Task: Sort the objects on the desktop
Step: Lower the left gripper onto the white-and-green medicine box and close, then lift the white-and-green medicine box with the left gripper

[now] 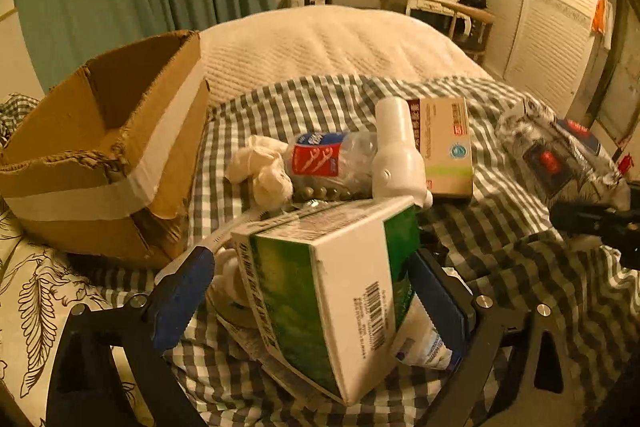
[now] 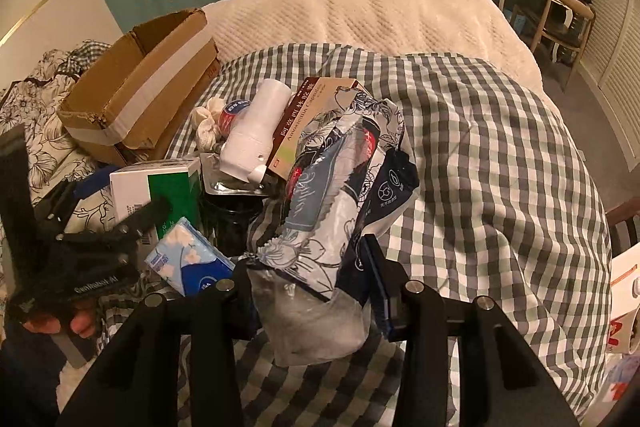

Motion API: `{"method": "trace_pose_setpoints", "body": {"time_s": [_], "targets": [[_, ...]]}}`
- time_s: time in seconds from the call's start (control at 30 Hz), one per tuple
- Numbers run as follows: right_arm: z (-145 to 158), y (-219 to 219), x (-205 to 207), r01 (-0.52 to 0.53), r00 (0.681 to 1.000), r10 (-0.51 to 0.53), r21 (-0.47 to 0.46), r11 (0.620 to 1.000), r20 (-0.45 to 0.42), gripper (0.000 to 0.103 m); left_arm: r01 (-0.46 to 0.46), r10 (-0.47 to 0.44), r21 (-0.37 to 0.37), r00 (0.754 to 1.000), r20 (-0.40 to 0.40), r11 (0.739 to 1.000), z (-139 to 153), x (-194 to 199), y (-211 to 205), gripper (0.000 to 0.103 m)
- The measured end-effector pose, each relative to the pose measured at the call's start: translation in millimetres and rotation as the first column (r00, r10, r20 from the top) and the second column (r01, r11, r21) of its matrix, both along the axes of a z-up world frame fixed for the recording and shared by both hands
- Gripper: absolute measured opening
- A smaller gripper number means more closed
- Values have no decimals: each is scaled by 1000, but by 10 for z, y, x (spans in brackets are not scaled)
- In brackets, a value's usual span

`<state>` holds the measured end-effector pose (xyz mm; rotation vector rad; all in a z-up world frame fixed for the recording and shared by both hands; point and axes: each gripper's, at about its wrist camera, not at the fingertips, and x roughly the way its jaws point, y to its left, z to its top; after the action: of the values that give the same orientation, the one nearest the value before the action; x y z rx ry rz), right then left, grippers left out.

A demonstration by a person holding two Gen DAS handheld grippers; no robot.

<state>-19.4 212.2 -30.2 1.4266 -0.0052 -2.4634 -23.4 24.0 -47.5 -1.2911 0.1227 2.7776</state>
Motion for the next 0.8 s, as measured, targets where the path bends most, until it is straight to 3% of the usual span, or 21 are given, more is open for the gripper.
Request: {"method": "trace_pose_setpoints", "body": {"time_s": [0.27,0.43,0.53,0.6,0.7,0.8], "targets": [[3,-2,-5,-3,1000,3,2,1000,-1,41,-62,57,-158,998,-37,985,-28,-152,287,103],[-3,-5,1,-4,1000,4,5,1000,3,41,-136,143,-248,990,9,959,-156,-278,326,103],[-19,-3,-3,-1,1000,1,9,1000,8,41,-162,171,-189,985,36,969,-202,-306,153,103],[-26,-1,-8,1,1000,-1,13,1000,10,41,-168,175,-119,983,56,979,-184,-308,40,93],[-33,-12,-16,2,1000,-2,22,1000,13,41,-155,158,-95,987,26,983,-92,-247,-4,77],[-29,-12,-16,11,1000,-11,33,999,10,41,-139,141,-61,990,19,988,-26,-181,-41,71]]}}
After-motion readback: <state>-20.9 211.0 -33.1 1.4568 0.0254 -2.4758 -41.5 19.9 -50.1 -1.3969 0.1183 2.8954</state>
